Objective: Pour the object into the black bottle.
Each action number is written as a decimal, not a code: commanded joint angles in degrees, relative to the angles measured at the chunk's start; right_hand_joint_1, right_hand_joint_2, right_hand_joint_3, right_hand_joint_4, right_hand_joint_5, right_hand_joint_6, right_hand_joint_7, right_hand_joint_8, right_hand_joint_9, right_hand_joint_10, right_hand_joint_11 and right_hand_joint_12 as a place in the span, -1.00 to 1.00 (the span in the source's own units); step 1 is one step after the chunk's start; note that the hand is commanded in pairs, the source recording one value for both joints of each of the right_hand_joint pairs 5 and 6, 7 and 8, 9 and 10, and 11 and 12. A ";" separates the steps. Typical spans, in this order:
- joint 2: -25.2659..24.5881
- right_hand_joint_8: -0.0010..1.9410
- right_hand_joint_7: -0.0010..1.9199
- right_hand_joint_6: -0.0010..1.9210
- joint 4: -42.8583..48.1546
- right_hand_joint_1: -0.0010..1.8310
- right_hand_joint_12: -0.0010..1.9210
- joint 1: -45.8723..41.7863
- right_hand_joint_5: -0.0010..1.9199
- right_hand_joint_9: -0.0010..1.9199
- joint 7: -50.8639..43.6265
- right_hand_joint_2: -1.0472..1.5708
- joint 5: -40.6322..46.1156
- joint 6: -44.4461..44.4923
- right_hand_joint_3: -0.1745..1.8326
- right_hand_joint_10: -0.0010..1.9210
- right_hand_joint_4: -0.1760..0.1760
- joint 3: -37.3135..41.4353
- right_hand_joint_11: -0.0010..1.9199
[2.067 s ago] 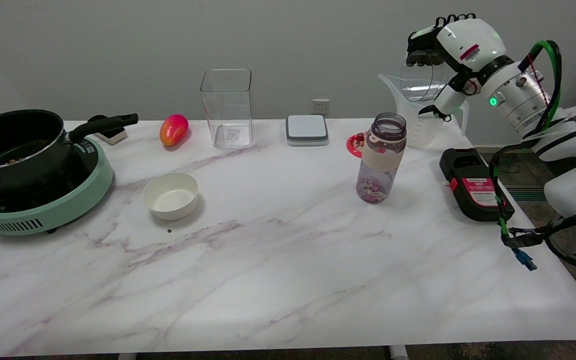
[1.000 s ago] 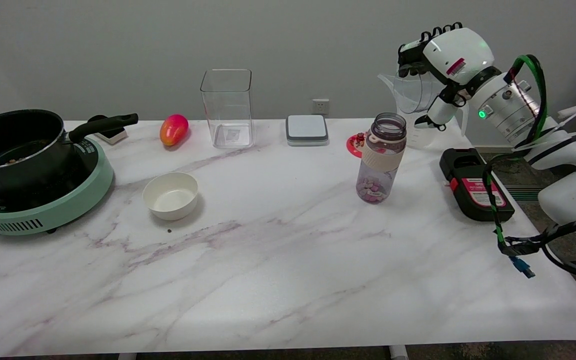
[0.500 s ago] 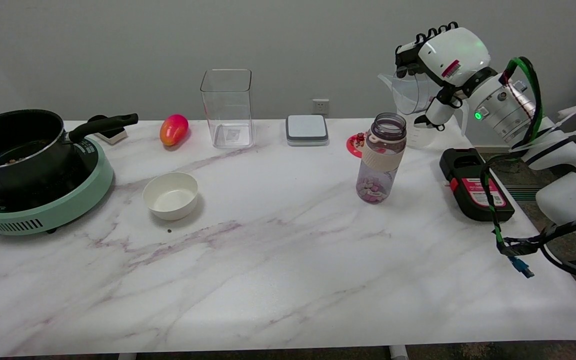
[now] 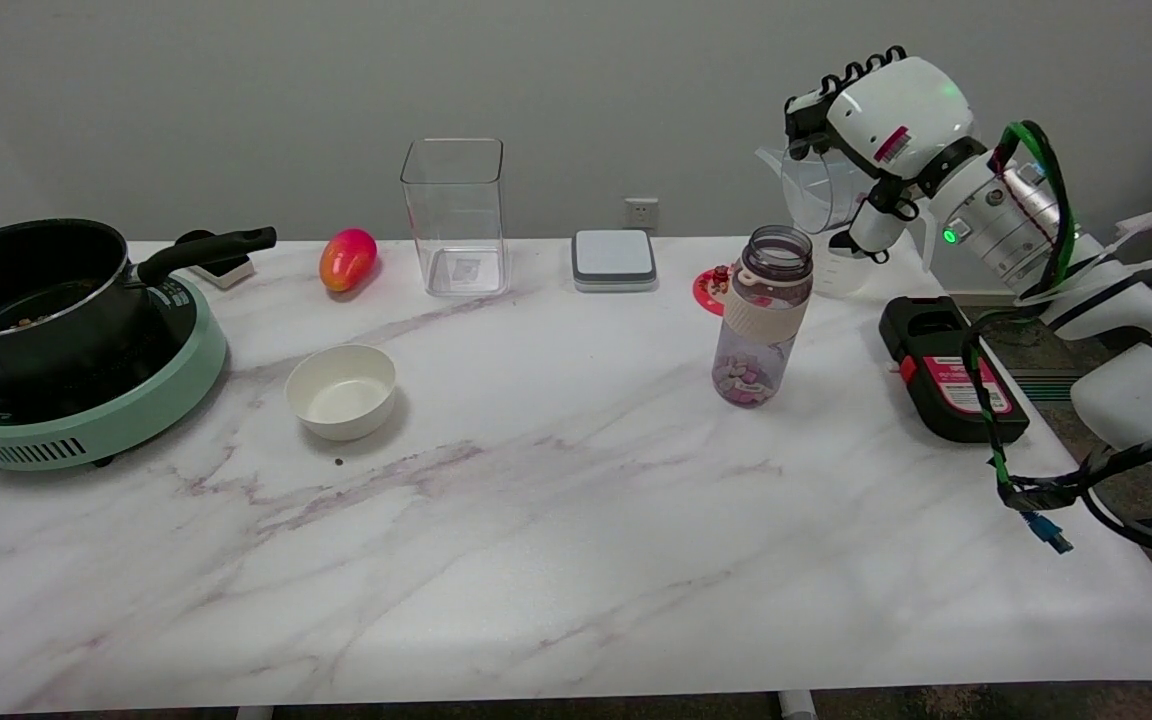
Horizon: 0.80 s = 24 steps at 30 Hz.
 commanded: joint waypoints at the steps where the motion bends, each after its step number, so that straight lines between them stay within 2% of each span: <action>1: -0.18 0.50 0.51 0.71 0.08 0.64 0.22 -0.17 0.71 0.37 -2.56 0.32 -1.34 0.33 -0.02 0.37 0.00 -0.16 0.22; 24: -0.47 0.50 0.51 0.73 -0.72 0.63 0.22 0.63 0.73 0.37 -3.17 0.34 -1.90 0.41 -0.03 0.37 0.00 -0.64 0.23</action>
